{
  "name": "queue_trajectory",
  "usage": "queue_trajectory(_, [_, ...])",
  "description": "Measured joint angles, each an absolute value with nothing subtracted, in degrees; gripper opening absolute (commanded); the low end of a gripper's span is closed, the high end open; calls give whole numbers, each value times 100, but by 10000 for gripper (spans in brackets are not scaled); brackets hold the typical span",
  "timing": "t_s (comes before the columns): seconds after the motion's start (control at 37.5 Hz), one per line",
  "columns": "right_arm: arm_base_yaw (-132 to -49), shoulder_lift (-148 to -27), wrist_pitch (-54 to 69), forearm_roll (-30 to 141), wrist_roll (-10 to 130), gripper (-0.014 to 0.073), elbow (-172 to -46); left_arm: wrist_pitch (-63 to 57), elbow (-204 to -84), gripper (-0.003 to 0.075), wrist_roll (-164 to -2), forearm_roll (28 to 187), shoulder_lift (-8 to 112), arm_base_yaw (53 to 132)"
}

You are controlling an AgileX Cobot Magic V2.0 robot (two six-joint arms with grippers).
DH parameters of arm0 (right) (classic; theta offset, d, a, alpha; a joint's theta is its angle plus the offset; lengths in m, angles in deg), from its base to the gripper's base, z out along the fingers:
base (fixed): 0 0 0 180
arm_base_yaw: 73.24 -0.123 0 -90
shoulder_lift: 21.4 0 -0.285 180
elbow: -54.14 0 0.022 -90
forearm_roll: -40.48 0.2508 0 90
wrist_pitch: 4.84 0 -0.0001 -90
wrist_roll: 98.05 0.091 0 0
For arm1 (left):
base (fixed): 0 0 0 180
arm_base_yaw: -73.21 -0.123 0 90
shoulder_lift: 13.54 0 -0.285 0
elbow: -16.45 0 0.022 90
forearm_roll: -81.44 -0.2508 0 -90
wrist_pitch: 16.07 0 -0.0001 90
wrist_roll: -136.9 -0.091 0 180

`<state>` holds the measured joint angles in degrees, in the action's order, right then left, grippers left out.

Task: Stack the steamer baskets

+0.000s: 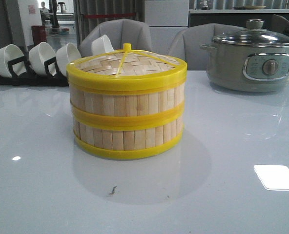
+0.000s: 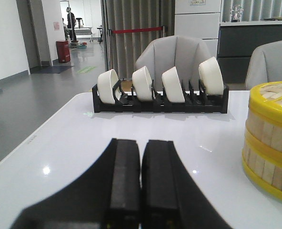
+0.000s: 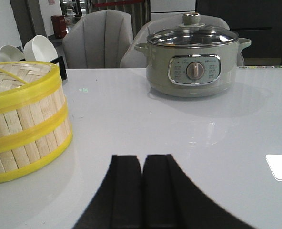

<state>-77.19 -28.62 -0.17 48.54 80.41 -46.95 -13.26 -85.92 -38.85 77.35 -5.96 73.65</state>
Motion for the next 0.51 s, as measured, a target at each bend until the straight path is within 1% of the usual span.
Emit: queue_trajectory(0.51, [-7719, -2852, -48, 4642, 8041, 55, -4695, -1326, -8592, 87, -3885, 7735, -596, 7365])
